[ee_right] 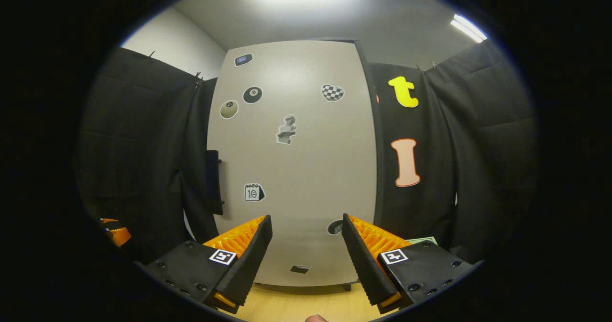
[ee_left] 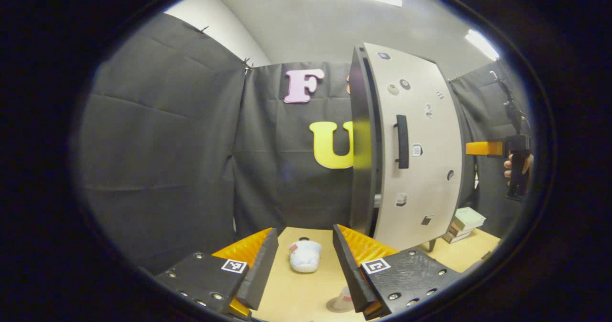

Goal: Open the cabinet door with the right hand, grasp the bottle in the cabinet with the left hand and place it on the coaster, then close the cabinet door with the right hand.

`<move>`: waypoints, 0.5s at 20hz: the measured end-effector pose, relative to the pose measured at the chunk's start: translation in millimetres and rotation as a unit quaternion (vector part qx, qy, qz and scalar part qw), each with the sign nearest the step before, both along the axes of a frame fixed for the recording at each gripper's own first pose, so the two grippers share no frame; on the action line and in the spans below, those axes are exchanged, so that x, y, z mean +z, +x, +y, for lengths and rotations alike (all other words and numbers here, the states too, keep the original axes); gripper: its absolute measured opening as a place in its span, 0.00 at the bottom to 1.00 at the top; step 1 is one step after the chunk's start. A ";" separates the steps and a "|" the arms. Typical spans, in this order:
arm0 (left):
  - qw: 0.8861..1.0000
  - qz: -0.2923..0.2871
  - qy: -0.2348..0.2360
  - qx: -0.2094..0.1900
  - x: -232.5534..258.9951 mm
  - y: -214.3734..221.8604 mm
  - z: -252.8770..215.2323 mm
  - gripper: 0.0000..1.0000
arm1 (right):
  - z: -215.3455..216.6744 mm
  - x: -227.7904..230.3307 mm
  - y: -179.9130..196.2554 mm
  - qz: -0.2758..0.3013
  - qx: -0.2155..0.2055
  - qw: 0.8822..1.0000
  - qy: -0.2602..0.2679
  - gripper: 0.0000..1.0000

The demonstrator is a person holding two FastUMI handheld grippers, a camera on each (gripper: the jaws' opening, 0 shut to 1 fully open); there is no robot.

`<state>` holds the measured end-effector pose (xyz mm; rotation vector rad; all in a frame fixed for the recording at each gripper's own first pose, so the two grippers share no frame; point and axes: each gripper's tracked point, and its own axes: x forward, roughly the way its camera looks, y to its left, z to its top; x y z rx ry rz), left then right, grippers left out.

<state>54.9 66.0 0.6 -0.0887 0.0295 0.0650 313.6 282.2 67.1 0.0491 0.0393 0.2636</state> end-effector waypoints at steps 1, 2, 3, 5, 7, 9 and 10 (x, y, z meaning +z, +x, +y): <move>1.000 -0.004 -0.003 -0.009 4.1 3.8 -12.3 0.71 | -17.0 1.1 -2.9 -0.004 -0.010 1.000 -0.003 0.94; 1.000 -0.007 -0.006 -0.018 7.6 9.1 -25.1 0.70 | -34.0 0.3 -6.8 -0.005 -0.020 1.000 -0.006 0.90; 1.000 -0.011 -0.008 -0.026 11.7 12.7 -37.1 0.70 | -50.4 -1.1 -11.3 -0.003 -0.030 1.000 -0.007 0.90; 0.999 -0.016 -0.011 -0.041 19.0 20.5 -61.2 0.70 | -83.4 -2.5 -20.3 -0.001 -0.049 0.999 -0.006 0.90; 0.998 -0.019 -0.012 -0.054 25.9 26.3 -79.4 0.70 | -113.9 -2.9 -29.8 -0.002 -0.066 0.998 -0.004 0.90; 0.998 -0.023 -0.010 -0.062 33.3 31.8 -96.3 0.70 | -139.7 -5.4 -39.1 -0.003 -0.080 0.997 -0.006 0.94; 0.998 -0.025 -0.008 -0.063 35.9 31.7 -103.0 0.70 | -150.9 -7.8 -43.4 -0.003 -0.086 0.996 -0.008 0.94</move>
